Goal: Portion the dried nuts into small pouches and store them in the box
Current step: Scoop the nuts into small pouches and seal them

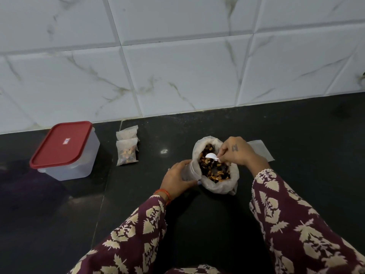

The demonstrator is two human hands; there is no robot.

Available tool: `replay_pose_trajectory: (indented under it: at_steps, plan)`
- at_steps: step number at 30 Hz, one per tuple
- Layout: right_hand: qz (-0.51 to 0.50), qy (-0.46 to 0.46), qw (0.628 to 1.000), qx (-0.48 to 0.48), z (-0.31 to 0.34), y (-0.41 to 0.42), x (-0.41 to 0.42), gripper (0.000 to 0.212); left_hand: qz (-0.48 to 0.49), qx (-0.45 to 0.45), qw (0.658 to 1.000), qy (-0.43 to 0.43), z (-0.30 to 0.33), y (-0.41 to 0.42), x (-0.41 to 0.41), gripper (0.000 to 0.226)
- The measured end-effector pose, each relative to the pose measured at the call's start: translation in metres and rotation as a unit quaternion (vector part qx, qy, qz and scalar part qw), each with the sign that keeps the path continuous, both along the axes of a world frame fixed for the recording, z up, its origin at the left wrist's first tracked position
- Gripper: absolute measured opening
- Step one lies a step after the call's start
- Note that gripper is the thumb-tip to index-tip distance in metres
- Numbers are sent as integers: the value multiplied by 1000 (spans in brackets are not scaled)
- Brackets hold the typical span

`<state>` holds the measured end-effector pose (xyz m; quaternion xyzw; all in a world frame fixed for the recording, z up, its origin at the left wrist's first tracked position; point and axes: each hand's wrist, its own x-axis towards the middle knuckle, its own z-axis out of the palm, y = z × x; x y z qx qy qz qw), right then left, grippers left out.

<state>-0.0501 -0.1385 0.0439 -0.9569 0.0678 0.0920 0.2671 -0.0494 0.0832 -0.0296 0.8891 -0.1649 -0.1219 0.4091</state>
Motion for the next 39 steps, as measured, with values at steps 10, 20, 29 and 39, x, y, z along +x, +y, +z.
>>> replay_pose_trajectory:
  at_steps: [10, 20, 29, 39]
  plan:
    - [12, -37, 996, -78, -18, 18, -14, 12, -3, 3, 1000, -3, 2, 0, 0, 76]
    - [-89, -71, 984, -139, -24, 10, -39, 12, 3, 1, 1000, -10, -1, 0, -2, 76]
    - [-102, -26, 988, -117, -17, 10, -29, 13, -2, 8, 1000, -9, -5, -1, 0, 78]
    - [-103, 33, 993, -44, -10, 8, -32, 8, -5, 7, 1000, -5, -4, -3, -1, 79]
